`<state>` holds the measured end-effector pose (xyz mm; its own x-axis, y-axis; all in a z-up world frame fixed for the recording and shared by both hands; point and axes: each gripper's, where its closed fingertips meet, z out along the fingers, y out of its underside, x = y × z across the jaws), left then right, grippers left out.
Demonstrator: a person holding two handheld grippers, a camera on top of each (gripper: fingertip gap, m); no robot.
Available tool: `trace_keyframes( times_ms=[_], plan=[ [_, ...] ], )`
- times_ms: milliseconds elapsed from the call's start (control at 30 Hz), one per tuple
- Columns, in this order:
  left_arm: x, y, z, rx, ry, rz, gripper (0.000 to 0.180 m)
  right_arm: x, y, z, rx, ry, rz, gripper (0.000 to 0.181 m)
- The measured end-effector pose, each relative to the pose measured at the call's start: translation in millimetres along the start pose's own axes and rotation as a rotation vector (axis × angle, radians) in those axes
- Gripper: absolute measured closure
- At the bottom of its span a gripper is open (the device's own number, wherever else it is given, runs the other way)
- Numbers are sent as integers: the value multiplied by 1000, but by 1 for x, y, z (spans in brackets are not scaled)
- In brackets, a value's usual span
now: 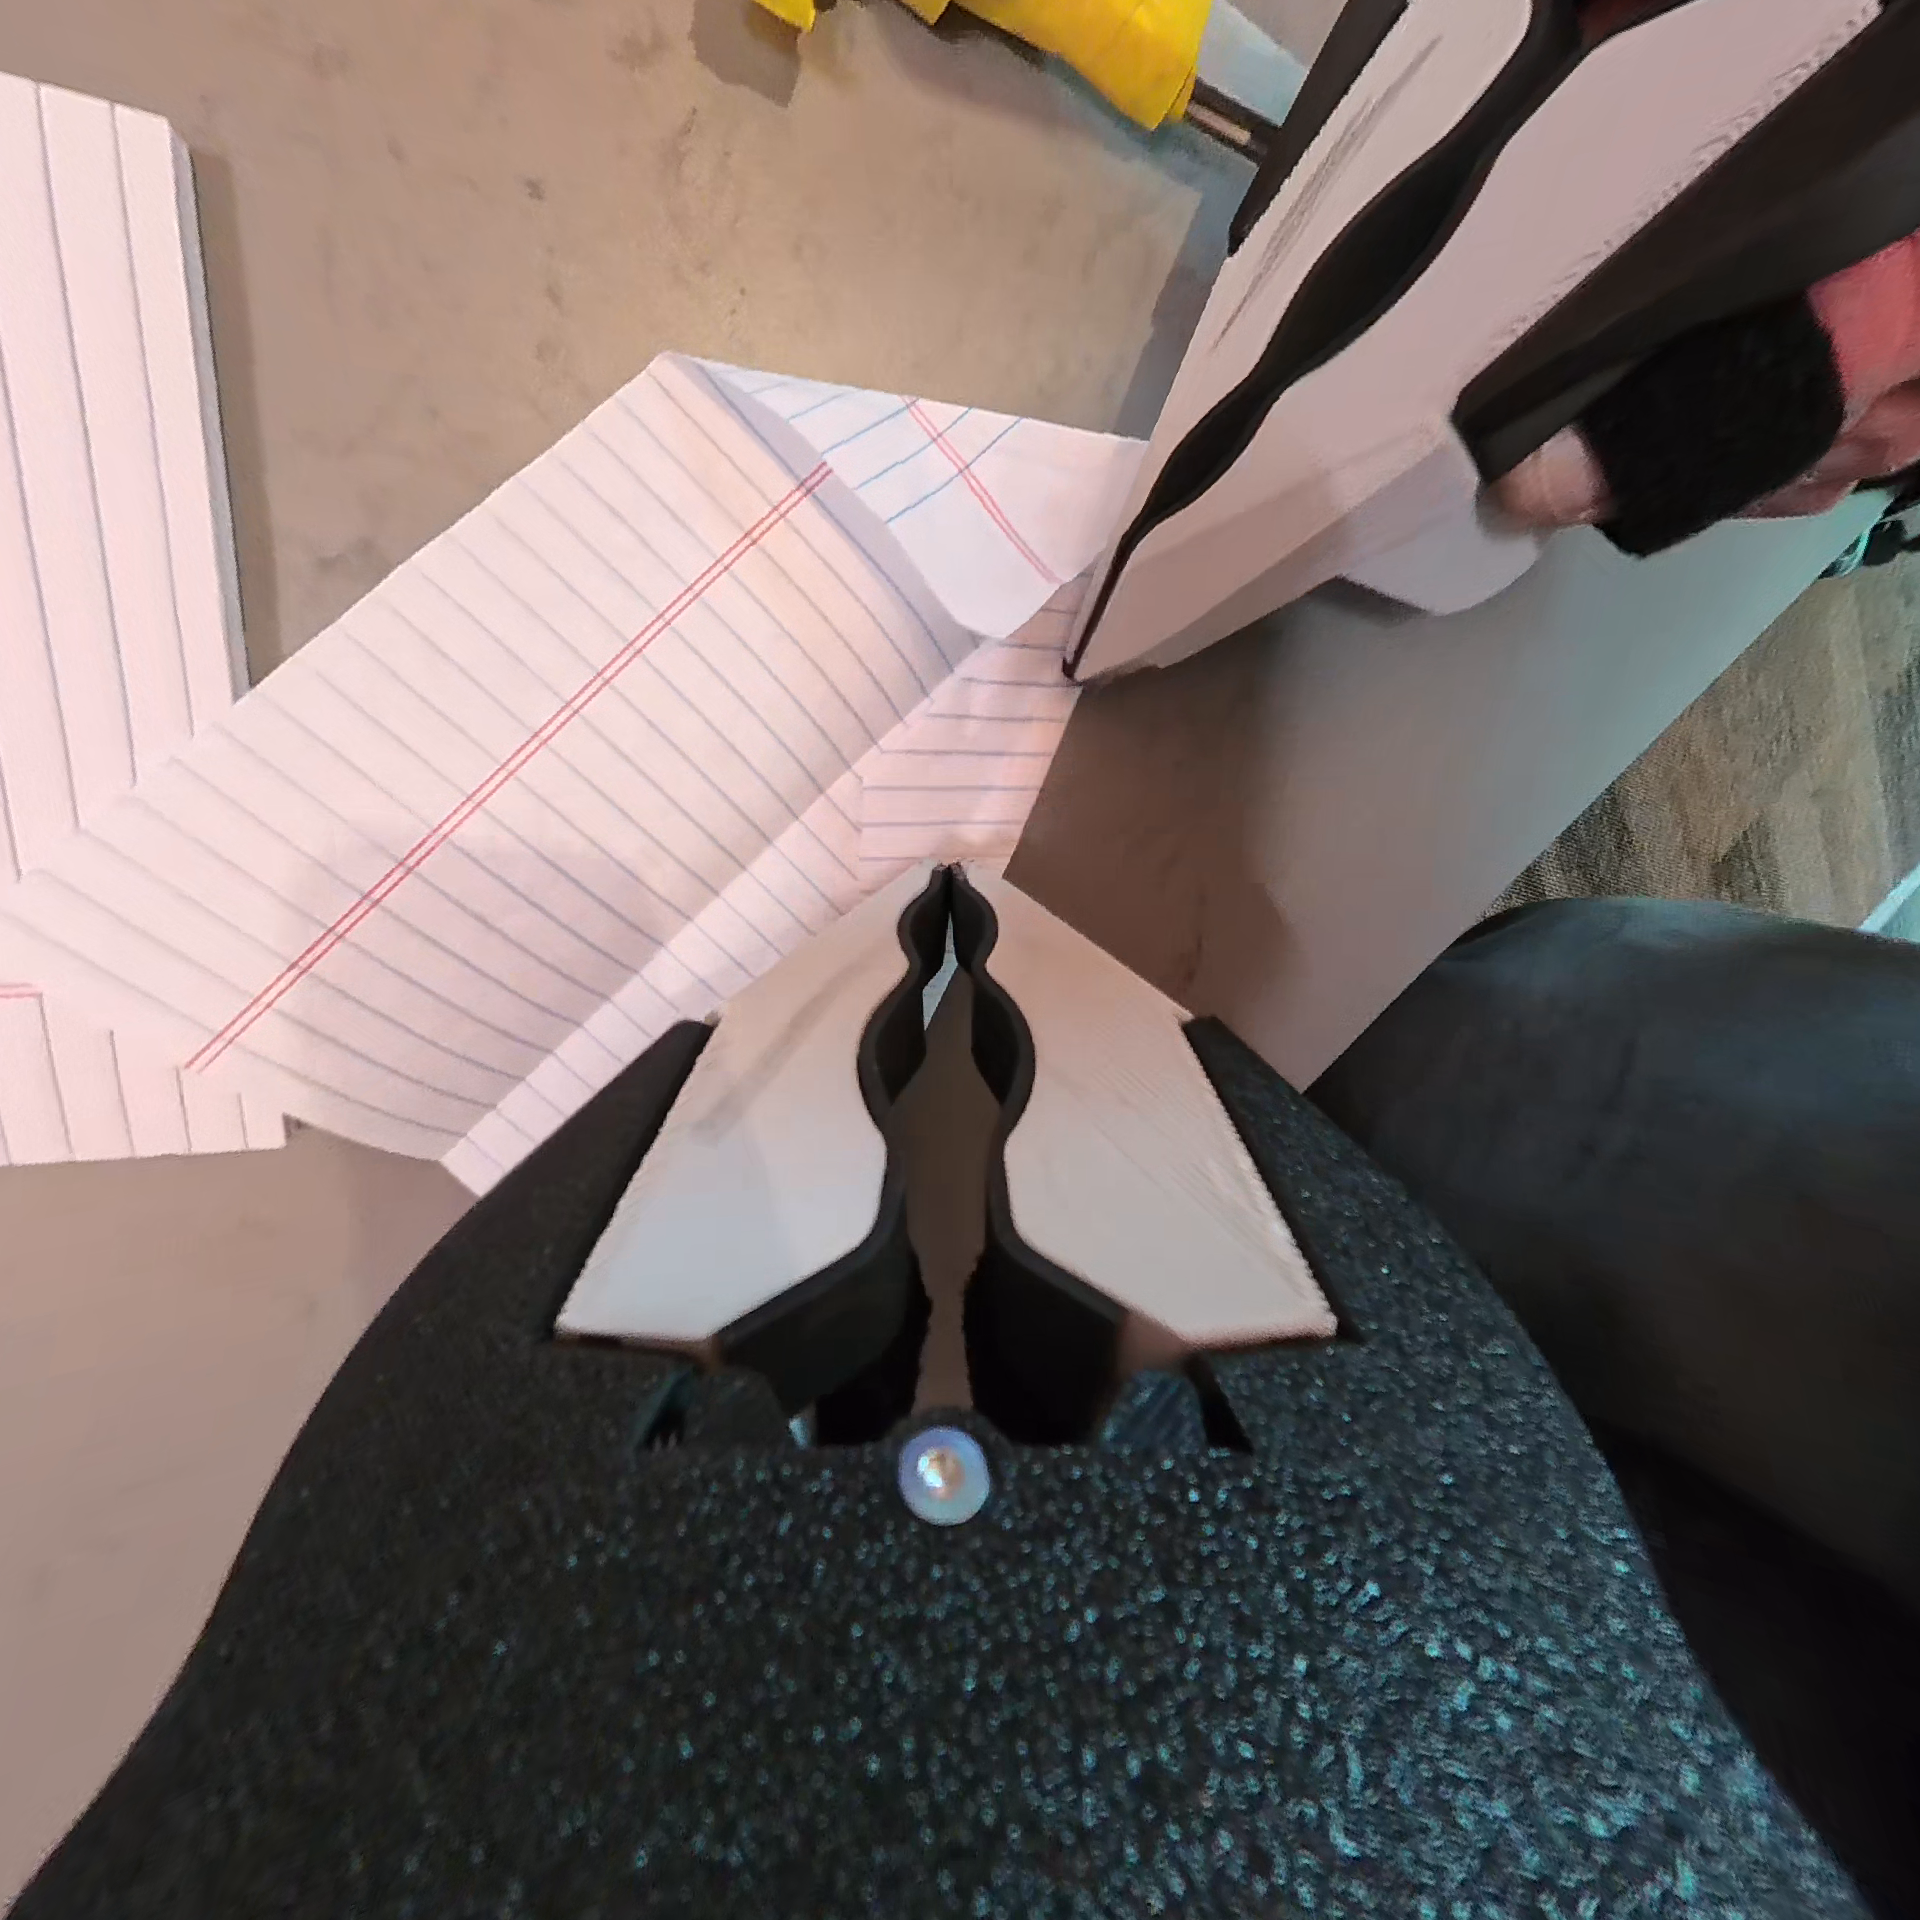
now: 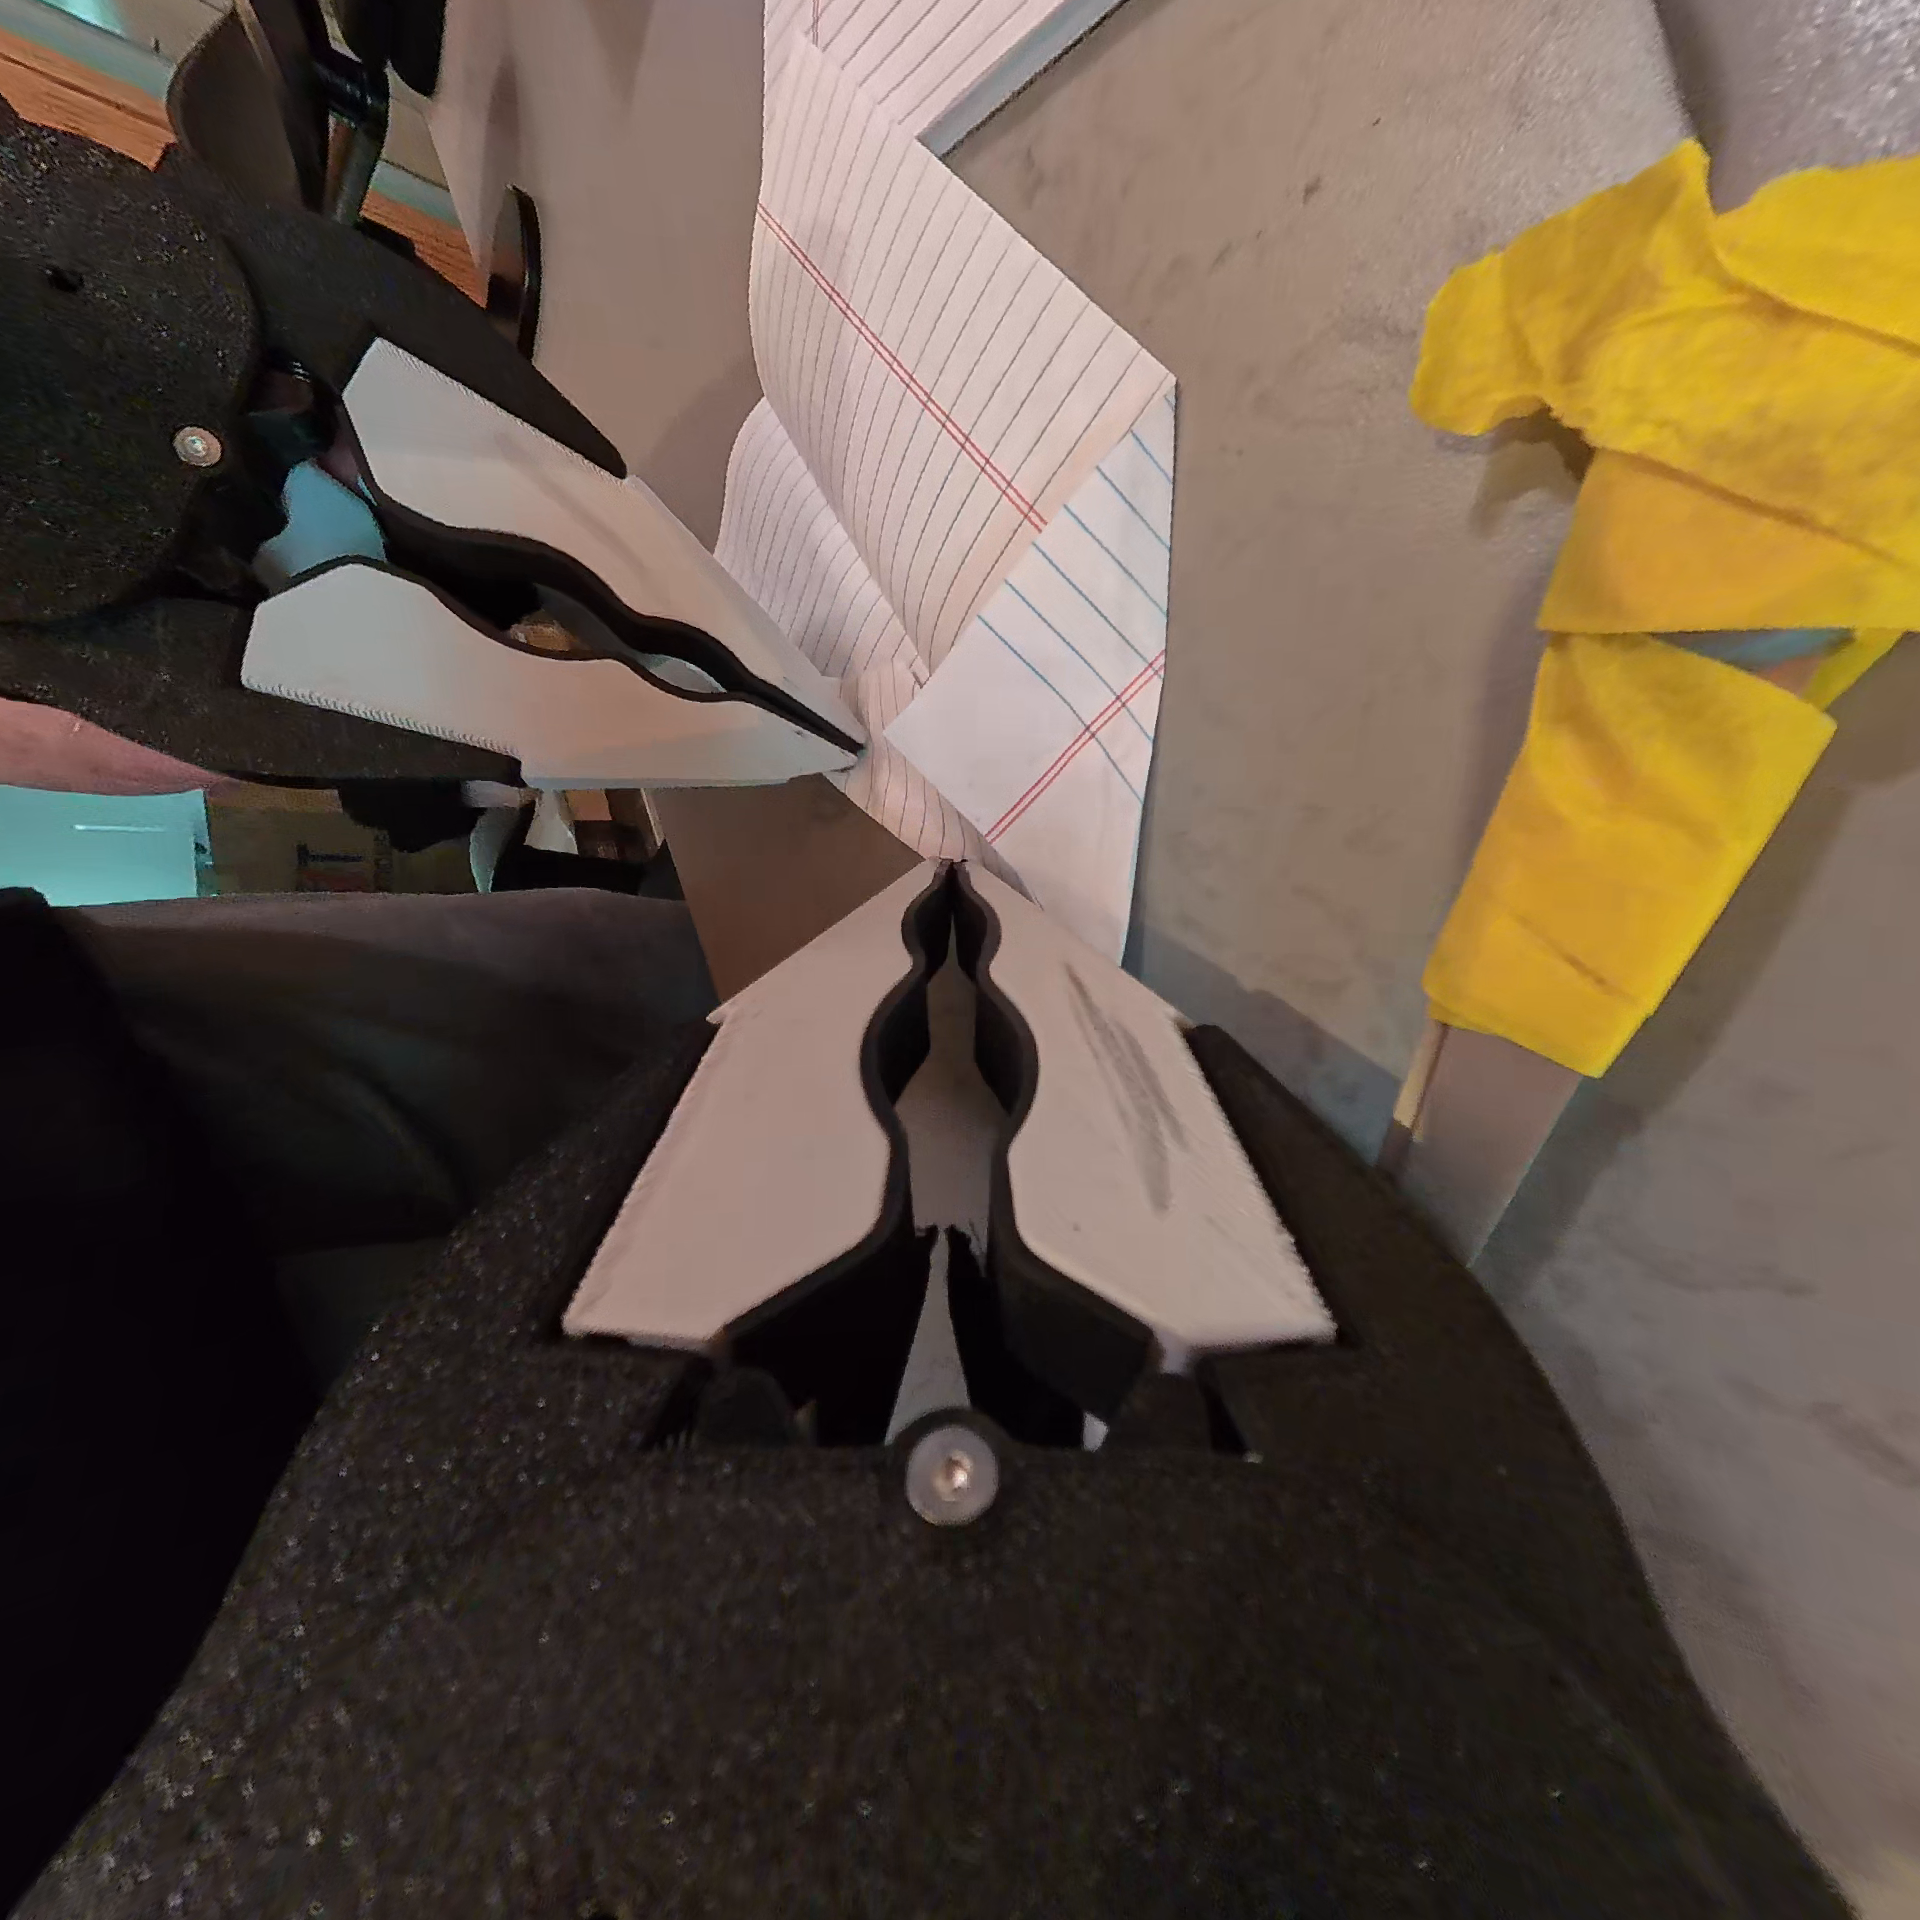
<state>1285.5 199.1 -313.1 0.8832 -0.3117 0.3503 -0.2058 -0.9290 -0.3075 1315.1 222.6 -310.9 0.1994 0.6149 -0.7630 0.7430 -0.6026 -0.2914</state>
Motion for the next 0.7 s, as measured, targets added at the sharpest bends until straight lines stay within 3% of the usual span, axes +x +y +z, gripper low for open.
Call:
trace_keyframes(
  times_ms=[200,367,700],
  plan=[
    [-11,11,-9,-5,-19,-27,180,0,0,0,-3,-1,-5,181],
    [7,-4,-20,74,38,-13,180,0,0,0,2,-3,-6,181],
    [17,-2,7,19,44,-27,180,0,0,0,9,1,2,181]
  ],
)
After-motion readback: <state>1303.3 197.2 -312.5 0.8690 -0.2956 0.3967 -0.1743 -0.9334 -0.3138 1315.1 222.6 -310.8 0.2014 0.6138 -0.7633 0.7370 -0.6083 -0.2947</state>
